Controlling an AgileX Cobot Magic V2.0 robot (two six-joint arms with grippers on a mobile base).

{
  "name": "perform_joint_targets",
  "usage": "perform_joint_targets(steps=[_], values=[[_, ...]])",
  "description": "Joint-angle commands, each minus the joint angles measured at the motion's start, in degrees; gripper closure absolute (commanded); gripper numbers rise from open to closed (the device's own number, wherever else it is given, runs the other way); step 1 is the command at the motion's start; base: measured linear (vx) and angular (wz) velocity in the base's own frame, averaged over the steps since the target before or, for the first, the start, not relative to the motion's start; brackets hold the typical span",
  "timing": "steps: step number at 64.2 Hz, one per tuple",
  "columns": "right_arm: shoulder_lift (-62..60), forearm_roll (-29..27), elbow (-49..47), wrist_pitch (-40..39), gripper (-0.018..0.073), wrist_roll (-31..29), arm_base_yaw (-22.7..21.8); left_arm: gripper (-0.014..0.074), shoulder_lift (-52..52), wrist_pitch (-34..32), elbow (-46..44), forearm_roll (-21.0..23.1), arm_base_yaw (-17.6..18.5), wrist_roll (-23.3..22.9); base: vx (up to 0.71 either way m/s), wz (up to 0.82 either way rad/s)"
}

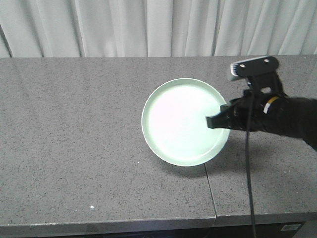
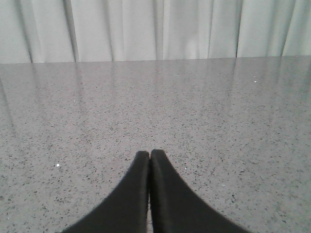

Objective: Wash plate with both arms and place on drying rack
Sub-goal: 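Close the right gripper on the plate rim and lift it, then hold the plate in the right gripper while the base turns away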

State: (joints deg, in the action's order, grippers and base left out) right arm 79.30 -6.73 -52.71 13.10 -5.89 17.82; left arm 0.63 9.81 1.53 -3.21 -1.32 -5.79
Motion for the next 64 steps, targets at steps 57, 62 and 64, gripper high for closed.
perform_joint_targets(steps=[57,62,64], values=[[-24.1,0.0,20.8,-16.5,0.0568,-2.5,-0.4,0.0602,0.9,-4.0,1.3,0.5,0.4,-0.2,0.0,0.0],[-24.1,0.0,20.8,-16.5,0.0568,-2.5,-0.4,0.0602,0.9,-4.0,1.3,0.5,0.4,-0.2,0.0,0.0],[-24.1,0.0,20.8,-16.5,0.0568,-2.5,-0.4,0.0602,0.9,-4.0,1.3,0.5,0.4,-0.2,0.0,0.0]])
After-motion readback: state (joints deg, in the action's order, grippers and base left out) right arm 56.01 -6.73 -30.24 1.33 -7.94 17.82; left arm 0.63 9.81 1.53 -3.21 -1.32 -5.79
